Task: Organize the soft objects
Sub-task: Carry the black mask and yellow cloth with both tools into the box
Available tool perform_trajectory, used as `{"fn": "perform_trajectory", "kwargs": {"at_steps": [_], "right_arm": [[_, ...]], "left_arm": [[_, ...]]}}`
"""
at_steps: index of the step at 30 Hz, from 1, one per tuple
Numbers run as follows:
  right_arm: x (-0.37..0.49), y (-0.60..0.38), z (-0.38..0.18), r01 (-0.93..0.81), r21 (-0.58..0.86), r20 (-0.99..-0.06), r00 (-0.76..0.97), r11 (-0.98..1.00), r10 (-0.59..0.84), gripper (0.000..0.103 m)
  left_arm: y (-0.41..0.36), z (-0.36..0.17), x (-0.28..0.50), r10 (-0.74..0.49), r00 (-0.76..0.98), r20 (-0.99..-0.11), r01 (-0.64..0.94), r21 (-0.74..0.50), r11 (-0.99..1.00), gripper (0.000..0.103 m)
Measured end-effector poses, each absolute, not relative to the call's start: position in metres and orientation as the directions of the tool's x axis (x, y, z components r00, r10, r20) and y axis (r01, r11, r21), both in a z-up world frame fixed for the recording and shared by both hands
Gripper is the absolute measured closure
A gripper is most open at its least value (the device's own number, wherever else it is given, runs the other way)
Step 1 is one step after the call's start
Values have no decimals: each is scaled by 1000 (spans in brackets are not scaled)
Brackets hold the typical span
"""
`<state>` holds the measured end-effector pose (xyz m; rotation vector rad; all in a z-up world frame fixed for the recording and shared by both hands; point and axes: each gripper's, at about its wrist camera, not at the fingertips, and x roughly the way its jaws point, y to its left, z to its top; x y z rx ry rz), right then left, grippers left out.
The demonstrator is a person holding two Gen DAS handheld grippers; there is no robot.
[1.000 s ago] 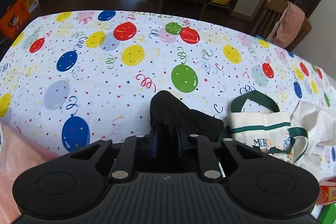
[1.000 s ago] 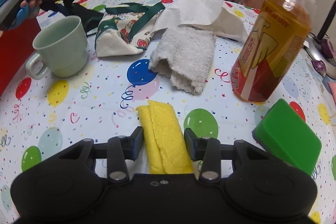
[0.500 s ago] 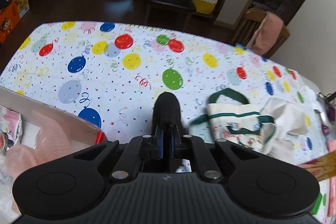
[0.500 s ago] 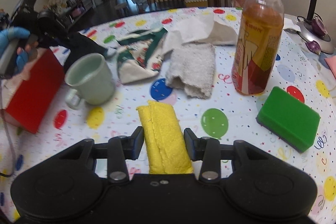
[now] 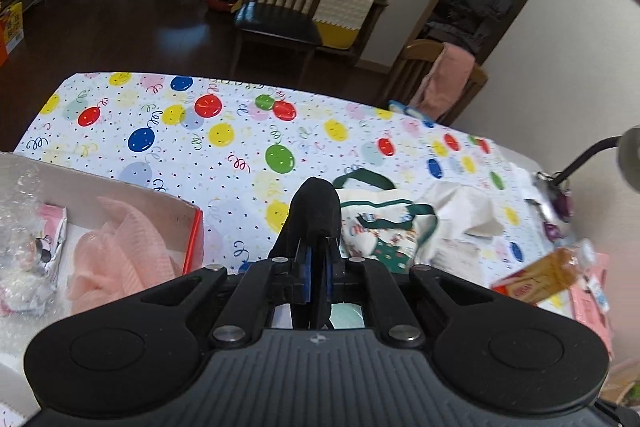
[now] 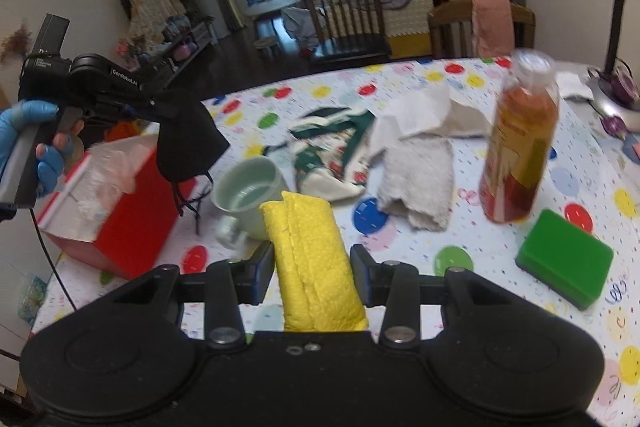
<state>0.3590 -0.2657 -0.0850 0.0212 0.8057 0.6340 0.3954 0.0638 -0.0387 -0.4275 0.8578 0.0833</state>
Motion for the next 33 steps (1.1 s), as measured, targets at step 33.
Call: {"fn": "perform_trajectory", "kwargs": {"at_steps": [33], "right_arm": [[320,-71,-8,-752,178,-587,436,635,682,62]], "left_arm": [[235,39,257,-28,734,-678,-305,-366,879,97]]}}
